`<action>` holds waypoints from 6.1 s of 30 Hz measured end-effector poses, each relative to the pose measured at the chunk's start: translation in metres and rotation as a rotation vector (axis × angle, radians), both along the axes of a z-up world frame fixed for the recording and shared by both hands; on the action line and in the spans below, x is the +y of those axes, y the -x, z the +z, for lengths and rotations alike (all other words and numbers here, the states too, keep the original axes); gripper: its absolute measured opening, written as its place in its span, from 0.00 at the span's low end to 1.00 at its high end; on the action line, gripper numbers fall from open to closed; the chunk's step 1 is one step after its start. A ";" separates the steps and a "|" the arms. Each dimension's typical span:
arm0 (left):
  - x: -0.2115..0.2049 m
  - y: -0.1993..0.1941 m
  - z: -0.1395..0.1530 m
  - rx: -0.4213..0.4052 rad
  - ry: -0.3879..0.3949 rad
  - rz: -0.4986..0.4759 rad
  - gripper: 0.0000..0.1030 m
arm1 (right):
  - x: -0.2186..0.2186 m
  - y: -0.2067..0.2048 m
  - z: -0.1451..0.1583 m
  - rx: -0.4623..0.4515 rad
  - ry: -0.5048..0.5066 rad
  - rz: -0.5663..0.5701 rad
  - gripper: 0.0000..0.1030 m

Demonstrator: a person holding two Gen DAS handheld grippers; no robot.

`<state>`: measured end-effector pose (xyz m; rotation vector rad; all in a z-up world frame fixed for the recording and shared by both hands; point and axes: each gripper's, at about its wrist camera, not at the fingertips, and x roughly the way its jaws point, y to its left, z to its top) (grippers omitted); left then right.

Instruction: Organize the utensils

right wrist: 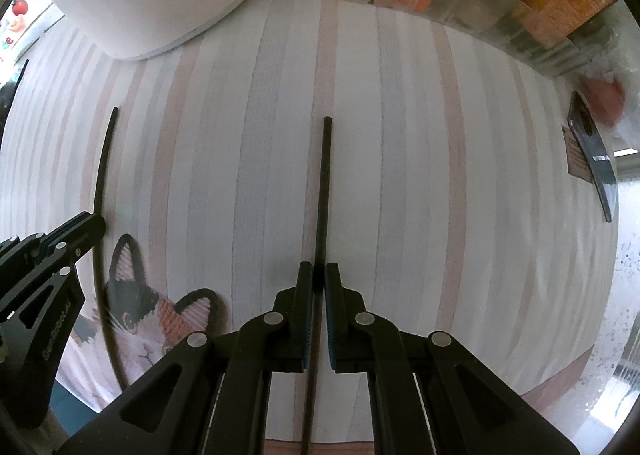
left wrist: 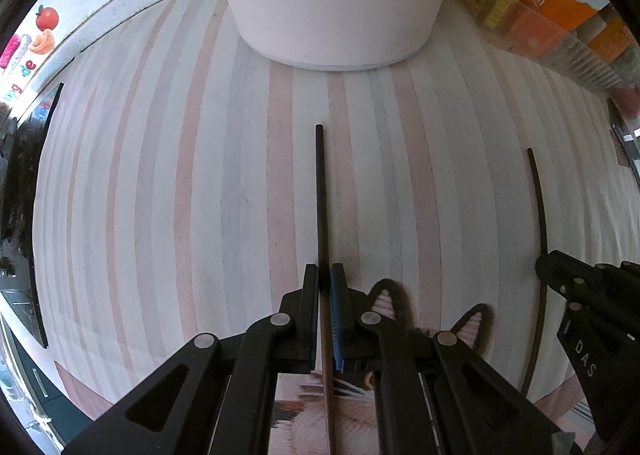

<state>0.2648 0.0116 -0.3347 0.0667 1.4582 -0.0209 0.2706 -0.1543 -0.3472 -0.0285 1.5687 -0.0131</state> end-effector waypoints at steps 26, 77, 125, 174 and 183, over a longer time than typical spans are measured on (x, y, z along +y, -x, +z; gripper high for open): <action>0.018 0.006 0.157 -0.360 0.109 -0.026 0.02 | -0.027 0.004 0.105 -0.347 -0.168 -0.078 0.05; 0.090 -0.110 0.301 -0.641 0.058 0.146 0.98 | 0.007 -0.153 0.302 -0.663 -0.214 -0.032 0.51; 0.064 0.169 0.368 -0.864 0.063 0.052 1.00 | 0.028 0.167 0.379 -0.996 0.099 -0.132 0.99; 0.075 0.204 0.357 -0.833 0.000 0.095 1.00 | 0.037 0.225 0.392 -1.010 0.075 -0.110 1.00; 0.075 0.200 0.354 -0.827 0.003 0.088 1.00 | 0.033 0.221 0.389 -0.996 0.066 -0.111 1.00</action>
